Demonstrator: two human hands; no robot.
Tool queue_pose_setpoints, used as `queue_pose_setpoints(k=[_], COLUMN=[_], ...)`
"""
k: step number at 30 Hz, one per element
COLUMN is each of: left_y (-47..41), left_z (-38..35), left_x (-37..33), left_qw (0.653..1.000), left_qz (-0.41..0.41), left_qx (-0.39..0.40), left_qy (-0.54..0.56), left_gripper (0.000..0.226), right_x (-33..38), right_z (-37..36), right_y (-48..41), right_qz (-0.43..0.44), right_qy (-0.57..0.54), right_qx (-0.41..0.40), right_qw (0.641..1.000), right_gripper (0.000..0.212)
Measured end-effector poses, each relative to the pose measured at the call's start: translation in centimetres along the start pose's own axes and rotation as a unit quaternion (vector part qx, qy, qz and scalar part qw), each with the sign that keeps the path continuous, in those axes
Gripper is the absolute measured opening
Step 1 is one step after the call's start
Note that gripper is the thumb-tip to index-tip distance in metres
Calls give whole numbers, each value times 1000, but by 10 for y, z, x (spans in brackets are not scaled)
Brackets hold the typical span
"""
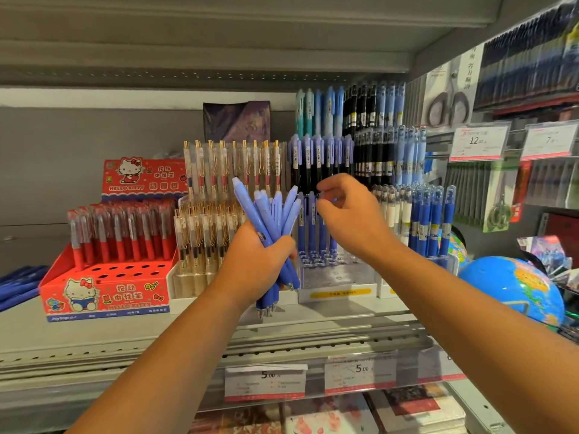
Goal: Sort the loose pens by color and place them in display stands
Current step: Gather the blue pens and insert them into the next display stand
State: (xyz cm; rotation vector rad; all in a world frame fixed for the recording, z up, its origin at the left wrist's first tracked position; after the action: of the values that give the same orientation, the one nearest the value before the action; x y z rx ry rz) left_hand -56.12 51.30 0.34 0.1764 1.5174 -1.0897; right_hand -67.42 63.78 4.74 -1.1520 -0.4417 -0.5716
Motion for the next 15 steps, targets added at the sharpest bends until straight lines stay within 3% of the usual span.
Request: queue_pose_setpoints(k=[2, 4, 7, 10, 13, 15], left_y=[0, 1, 3, 4, 5, 8], left_z=[-1, -1, -1, 0, 1, 0], left_x=[-1, -2, -4, -6, -6, -10], left_qw=[1000, 1000, 999, 1000, 1000, 1000], left_qz=[-4, -18, -35, -18, 4, 0], left_qx=[0, 5, 9, -5, 0, 16], left_qy=[9, 12, 17, 15, -10, 5], left_gripper=[22, 34, 46, 41, 64, 65], right_x=[13, 20, 23, 20, 16, 14], right_z=[-2, -3, -4, -3, -2, -1], right_y=[9, 17, 23, 26, 25, 24], right_qz=[-73, -90, -79, -95, -118, -129], right_qy=[-165, -233, -233, -241, -266, -279], right_qx=[79, 119, 129, 121, 107, 104], right_qw=[980, 961, 961, 958, 951, 946], right_gripper=[10, 10, 16, 17, 12, 9])
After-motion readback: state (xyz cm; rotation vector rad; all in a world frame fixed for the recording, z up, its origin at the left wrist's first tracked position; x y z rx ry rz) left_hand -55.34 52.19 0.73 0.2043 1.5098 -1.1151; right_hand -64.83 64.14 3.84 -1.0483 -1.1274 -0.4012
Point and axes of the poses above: each hand's wrist, its own y-axis away from the middle knuckle, its own z-axis out of the back of the hand, x = y × z, the point moved 2 cm from there along -y, towards the middle knuckle, and after that the axes turned 8 degrees about -x, right-handed, at the moved point
